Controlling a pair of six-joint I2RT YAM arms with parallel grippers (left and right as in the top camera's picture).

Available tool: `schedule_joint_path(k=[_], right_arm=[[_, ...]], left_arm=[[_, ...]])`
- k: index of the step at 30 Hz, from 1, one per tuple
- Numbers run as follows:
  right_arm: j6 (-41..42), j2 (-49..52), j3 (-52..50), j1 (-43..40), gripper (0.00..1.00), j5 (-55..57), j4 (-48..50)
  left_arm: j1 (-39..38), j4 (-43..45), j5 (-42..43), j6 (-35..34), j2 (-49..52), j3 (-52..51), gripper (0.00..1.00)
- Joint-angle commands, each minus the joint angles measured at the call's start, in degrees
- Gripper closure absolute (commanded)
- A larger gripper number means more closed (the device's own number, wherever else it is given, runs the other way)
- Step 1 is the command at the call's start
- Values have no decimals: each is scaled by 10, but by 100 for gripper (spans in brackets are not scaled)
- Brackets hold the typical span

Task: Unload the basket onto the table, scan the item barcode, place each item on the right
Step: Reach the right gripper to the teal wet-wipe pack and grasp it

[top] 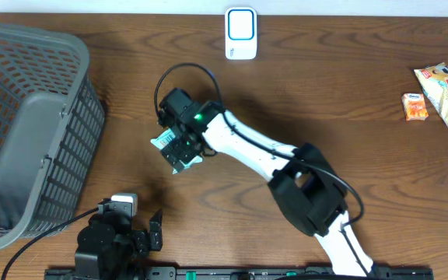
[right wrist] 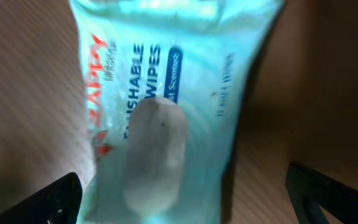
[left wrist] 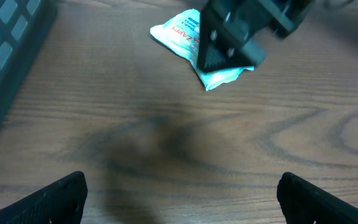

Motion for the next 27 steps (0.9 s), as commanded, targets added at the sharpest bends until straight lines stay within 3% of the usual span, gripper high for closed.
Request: schedule_joint_path(k=[1, 4, 9, 13, 17, 19, 22, 27], right_arm=[[-11, 18, -3, 10, 6, 14, 0], [-11, 19, -3, 10, 37, 31, -2], [8, 16, -3, -2, 47, 56, -28], [21, 14, -3, -31, 65, 57, -80], [46, 14, -3, -80, 59, 57, -150], [45, 14, -3, -107, 42, 57, -181], [45, 13, -3, -147, 37, 57, -203], [42, -21, -2, -196, 22, 57, -225]], left_arm=[[-2, -1, 7, 3, -1, 2, 2], [-2, -1, 7, 3, -1, 2, 2], [-2, -1, 7, 3, -1, 2, 2], [-2, -1, 7, 3, -1, 2, 2], [-2, -1, 7, 3, -1, 2, 2], [-2, -1, 7, 3, -1, 2, 2], [-2, -1, 7, 3, -1, 2, 2], [-2, -1, 7, 3, -1, 2, 2]])
